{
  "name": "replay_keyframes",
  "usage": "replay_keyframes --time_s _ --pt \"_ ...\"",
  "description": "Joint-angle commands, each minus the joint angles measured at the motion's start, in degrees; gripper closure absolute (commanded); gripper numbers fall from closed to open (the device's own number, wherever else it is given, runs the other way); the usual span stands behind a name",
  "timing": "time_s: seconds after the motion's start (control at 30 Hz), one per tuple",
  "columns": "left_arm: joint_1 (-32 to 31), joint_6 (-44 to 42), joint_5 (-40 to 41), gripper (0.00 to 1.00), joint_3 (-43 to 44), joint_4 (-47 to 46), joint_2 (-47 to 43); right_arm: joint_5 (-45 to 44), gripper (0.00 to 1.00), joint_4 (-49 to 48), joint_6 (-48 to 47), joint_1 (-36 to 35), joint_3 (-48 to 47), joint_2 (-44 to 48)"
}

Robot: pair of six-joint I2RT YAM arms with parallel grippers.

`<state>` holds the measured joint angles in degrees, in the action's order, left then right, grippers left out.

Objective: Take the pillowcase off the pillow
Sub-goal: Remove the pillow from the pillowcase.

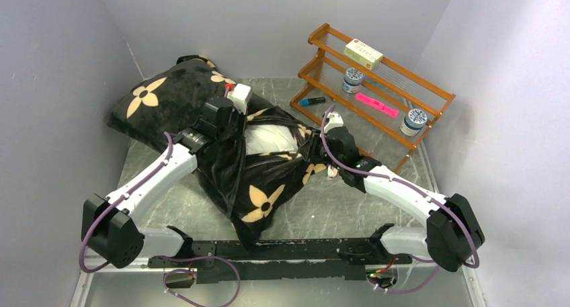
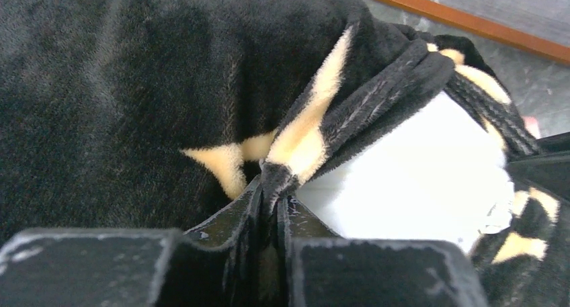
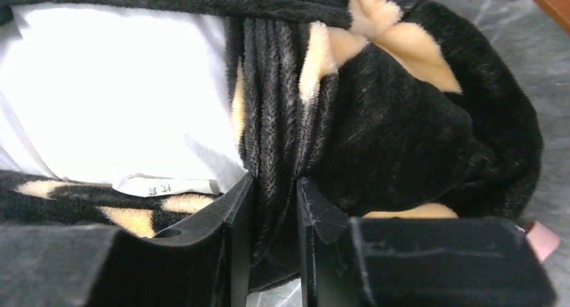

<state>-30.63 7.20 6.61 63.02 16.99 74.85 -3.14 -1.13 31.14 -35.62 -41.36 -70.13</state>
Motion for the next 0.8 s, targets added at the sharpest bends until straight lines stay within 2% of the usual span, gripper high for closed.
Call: replay_keyframes --time_s 0.0,0.1,0.27,0.5,0.63,0.77 --pt "-0.8 0.7 -2.0 0.79 1.3 3.2 -4.3 2.8 0.75 3.4 -1.4 1.8 4.0 -0.8" --pt "-4.3 2.1 -1.6 0.64 2.7 4.3 -6.9 6.0 0.85 1.4 -0.9 1.8 4.9 -1.3" --pt "-11.5 5.8 -0.7 0.51 6.5 7.3 -6.9 8.0 1.0 -1.2 -0.2 1.8 6.1 -1.6" --pt "-22.4 11.6 1.3 0.44 11.8 7.7 -4.3 10.4 1.0 -4.2 0.6 1.8 8.4 -0.5" --pt "-25.1 14.1 0.2 0.44 12.5 5.6 -1.1 11.6 1.0 -5.5 0.8 1.8 9.3 -0.5" --pt "-25.8 15.2 5.7 0.43 16.4 9.7 4.4 12.6 1.0 -7.1 1.7 1.8 10.6 -0.3"
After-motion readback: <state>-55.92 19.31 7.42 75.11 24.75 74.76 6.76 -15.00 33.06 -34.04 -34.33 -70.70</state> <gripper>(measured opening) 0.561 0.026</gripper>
